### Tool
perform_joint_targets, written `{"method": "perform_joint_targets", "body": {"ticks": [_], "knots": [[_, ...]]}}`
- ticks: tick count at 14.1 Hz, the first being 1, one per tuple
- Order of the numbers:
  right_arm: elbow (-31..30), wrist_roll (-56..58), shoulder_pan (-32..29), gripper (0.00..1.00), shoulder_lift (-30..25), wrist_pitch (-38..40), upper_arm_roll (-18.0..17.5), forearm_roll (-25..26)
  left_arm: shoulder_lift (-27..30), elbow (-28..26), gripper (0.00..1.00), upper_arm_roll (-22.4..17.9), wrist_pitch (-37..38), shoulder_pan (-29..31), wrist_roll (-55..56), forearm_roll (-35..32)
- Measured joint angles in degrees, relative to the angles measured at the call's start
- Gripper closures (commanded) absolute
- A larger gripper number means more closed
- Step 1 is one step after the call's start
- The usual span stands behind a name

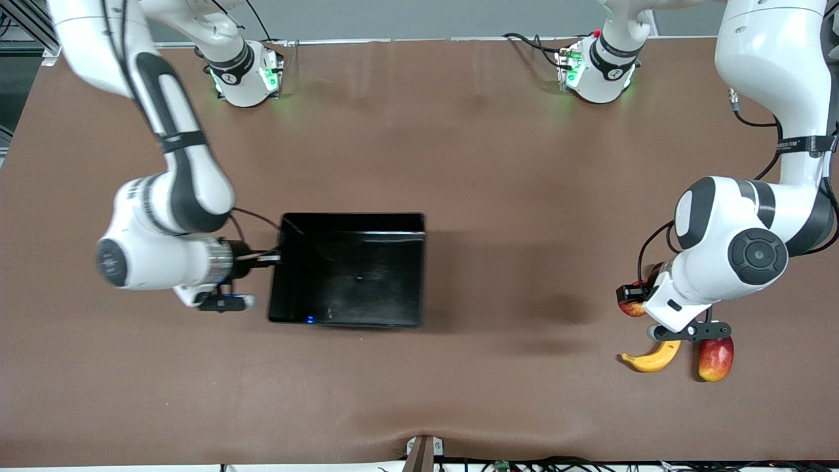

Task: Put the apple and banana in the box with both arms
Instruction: 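Push the box with the right gripper while the left gripper lifts the apple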

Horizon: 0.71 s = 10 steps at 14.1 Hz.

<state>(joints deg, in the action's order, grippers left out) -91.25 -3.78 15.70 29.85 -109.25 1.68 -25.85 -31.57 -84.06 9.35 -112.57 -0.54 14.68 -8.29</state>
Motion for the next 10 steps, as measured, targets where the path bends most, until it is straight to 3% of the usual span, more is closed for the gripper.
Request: {"method": "perform_joint_targets", "body": {"ticks": [4,8,9,10], "knots": [[0.16,-10.14,9.76,1.0,3.78,-10.16,0.02,-0.2,0.04,0.03,1.0,0.05,0.37,0.0,0.35,0.0],[5.75,-16.88,14.84,1.0,10.21,-11.22,0.07,-0.23,0.34,0.16,1.0,0.18,0.5,0.0,0.51,0.0],[7.0,-17.84,15.68,0.75,11.61,-11.97,0.1,-0.23,0.68,0.22,1.0,0.39,0.63,0.0,0.53,0.0],[7.82,-18.22,16.15,0.01,12.56,-12.94,0.1,-0.26,1.19,0.25,1.0,0.71,0.96,0.0,0.58,0.0]]}}
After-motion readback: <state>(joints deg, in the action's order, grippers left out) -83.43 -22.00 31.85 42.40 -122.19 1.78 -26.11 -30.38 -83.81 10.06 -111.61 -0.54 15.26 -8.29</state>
